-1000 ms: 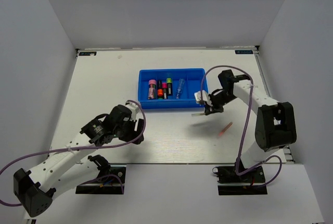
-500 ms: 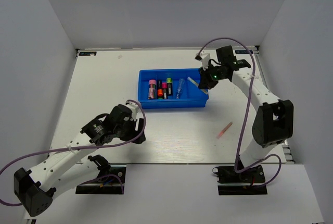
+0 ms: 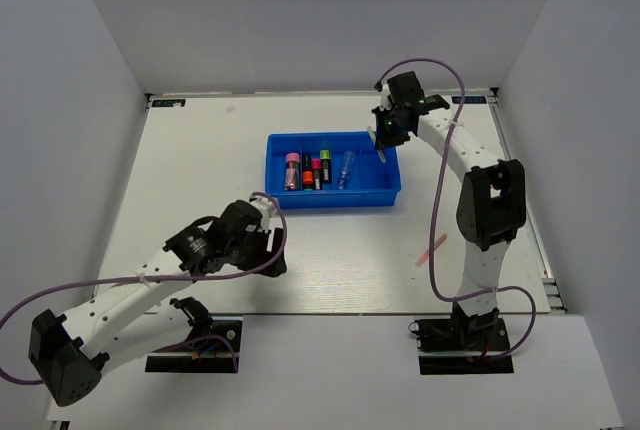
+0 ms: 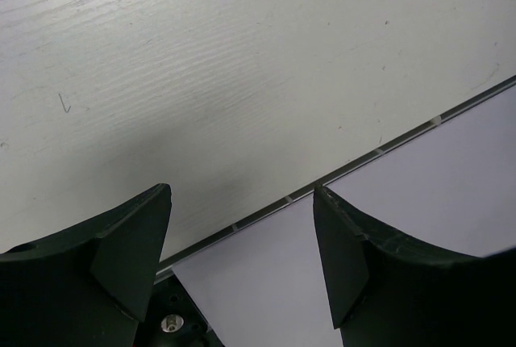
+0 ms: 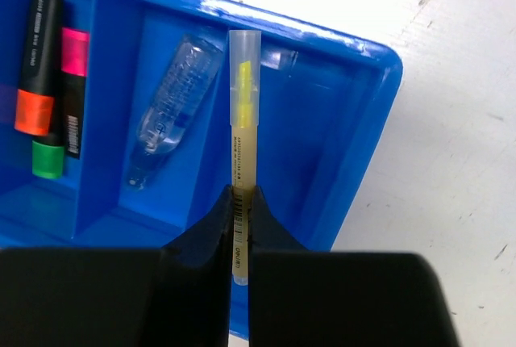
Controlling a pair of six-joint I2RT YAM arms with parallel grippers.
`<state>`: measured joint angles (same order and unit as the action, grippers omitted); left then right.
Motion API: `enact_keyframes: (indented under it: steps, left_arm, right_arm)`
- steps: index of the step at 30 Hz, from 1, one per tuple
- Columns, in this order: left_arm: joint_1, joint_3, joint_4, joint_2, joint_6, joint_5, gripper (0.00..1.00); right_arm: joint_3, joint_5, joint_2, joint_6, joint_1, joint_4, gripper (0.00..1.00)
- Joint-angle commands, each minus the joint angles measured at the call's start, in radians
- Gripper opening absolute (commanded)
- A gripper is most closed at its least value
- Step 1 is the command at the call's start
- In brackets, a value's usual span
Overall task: Sort the stationery into containers
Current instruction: Place the pen in the storage box.
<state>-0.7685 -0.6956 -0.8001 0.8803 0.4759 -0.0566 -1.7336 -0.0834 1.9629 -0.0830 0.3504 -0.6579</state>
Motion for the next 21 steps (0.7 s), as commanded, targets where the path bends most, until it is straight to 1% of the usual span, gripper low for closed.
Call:
enact_keyframes:
  steps: [1,8,10,11,13,15,17,19,20,21]
  left_arm:
    - [-0.025,-0.044,0.03,0.013,0.009,-0.002,0.82]
    - [-0.075,-0.1,0.076,0.092,0.003,0.015,0.82]
    - [-0.089,-0.116,0.091,0.127,0.0,0.015,0.82]
    - [-0.104,-0.139,0.111,0.152,0.0,0.017,0.82]
    - [-0.123,-0.169,0.136,0.193,-0.005,0.02,0.82]
    - [-0.14,-0.217,0.16,0.258,-0.011,0.031,0.82]
    - [-0.159,-0.251,0.188,0.311,-0.014,0.029,0.8]
    - [-0.178,-0.286,0.222,0.386,-0.013,0.024,0.77]
    - [-0.195,-0.323,0.252,0.438,-0.014,0.023,0.7]
    - [-0.202,-0.332,0.265,0.456,-0.013,0.021,0.67]
  right_arm:
    - [-0.006,0.053,-0.002,-0.051,0.015,-0.014,0.0]
    - [0.054,0.07,-0.022,-0.026,0.03,-0.002,0.0]
    - [0.06,0.063,-0.016,-0.012,0.033,-0.006,0.06]
    - [0.063,0.063,-0.013,-0.006,0.032,-0.008,0.14]
    - [0.072,0.054,-0.013,0.005,0.038,-0.012,0.19]
    - [0.074,0.031,-0.022,0.014,0.035,-0.017,0.31]
    - [0.094,0.016,-0.048,0.023,0.038,-0.013,0.4]
    - [0.112,0.001,-0.065,0.032,0.032,-0.009,0.41]
    - [0.115,-0.006,-0.093,0.032,0.032,-0.009,0.41]
    - [0.12,-0.012,-0.102,0.032,0.035,-0.009,0.41]
